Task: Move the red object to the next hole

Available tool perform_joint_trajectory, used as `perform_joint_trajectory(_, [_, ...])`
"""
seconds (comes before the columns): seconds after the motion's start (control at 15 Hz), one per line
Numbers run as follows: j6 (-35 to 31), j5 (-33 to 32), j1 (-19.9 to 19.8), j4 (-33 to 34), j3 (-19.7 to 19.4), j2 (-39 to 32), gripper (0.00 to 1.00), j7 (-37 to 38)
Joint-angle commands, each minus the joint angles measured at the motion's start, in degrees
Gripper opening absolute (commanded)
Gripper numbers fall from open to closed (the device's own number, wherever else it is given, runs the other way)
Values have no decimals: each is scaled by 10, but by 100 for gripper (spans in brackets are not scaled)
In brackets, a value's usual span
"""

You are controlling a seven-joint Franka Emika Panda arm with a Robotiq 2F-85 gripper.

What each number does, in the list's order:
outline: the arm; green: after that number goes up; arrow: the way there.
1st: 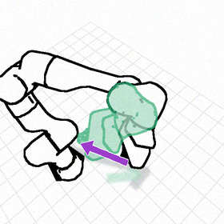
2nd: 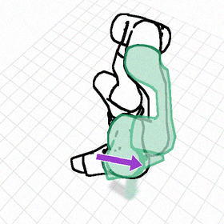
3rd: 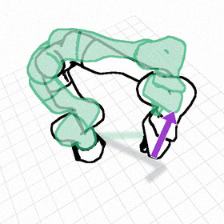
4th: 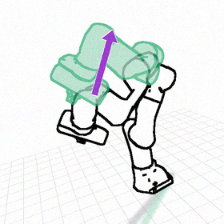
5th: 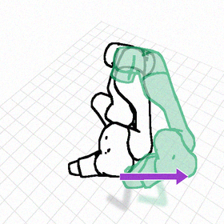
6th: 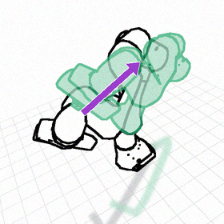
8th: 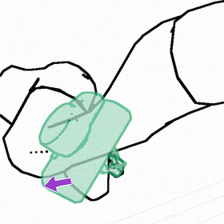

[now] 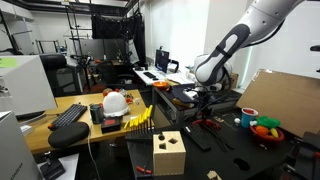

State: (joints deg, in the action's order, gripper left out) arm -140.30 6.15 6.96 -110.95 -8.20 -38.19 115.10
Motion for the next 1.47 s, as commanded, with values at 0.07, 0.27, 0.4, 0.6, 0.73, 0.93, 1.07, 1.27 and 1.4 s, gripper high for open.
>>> perform_joint_trajectory(0.07, [-12,5,0,-13,1,11,2,11])
perform_joint_trajectory(0.27, [-12,7,-1,-11,3,10,2,10])
perform_joint_trajectory(0.4, [-13,10,-2,-9,4,8,2,12])
perform_joint_trajectory(0.6, [-11,12,-2,-6,4,5,2,14])
perform_joint_trajectory(0.73, [-10,13,-3,-5,5,4,2,14])
perform_joint_trajectory(0.93, [-9,19,-4,-2,8,2,2,12])
perform_joint_trajectory(1.07, [-7,22,-4,0,9,0,2,12])
perform_joint_trajectory(1.27, [-9,26,-3,1,9,-1,2,13])
perform_joint_trajectory(1.4, [-17,29,-3,2,8,-4,2,14])
